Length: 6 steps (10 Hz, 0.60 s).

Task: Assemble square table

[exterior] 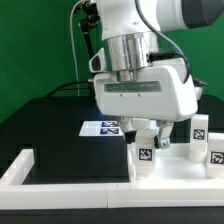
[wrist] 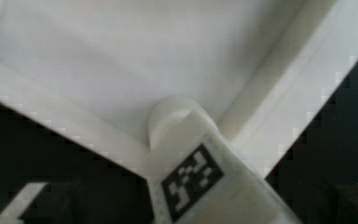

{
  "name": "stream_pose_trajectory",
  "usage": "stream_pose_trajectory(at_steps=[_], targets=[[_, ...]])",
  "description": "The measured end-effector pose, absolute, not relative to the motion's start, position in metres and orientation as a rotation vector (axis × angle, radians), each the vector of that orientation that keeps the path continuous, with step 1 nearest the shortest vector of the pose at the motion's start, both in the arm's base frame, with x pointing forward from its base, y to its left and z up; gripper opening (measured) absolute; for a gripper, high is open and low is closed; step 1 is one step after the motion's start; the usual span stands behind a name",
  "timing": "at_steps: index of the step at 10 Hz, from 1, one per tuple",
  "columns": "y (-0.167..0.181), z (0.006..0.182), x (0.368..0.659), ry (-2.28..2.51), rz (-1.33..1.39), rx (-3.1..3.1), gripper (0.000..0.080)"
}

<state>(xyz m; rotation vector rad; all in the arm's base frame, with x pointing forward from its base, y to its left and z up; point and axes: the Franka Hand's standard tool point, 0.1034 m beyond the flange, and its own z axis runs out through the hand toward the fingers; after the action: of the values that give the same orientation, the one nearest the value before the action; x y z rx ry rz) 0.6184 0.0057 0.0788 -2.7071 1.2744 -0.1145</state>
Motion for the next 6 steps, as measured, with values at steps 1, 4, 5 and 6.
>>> stream_pose_trajectory(at_steps=[1,4,5,6], targets=[[0.0092,0.0817,0.622,0.934,-0.135,-2.911,0.0649],[0.008,0.0812,0.6221,0.786,-0.142,-2.967,0.0525],[0.0077,0.0812,0.6221,0.786,-0.142,-2.967,0.0385],[0.0074,0.081,0.6215,0.79,-0.139,-2.966,0.0291]])
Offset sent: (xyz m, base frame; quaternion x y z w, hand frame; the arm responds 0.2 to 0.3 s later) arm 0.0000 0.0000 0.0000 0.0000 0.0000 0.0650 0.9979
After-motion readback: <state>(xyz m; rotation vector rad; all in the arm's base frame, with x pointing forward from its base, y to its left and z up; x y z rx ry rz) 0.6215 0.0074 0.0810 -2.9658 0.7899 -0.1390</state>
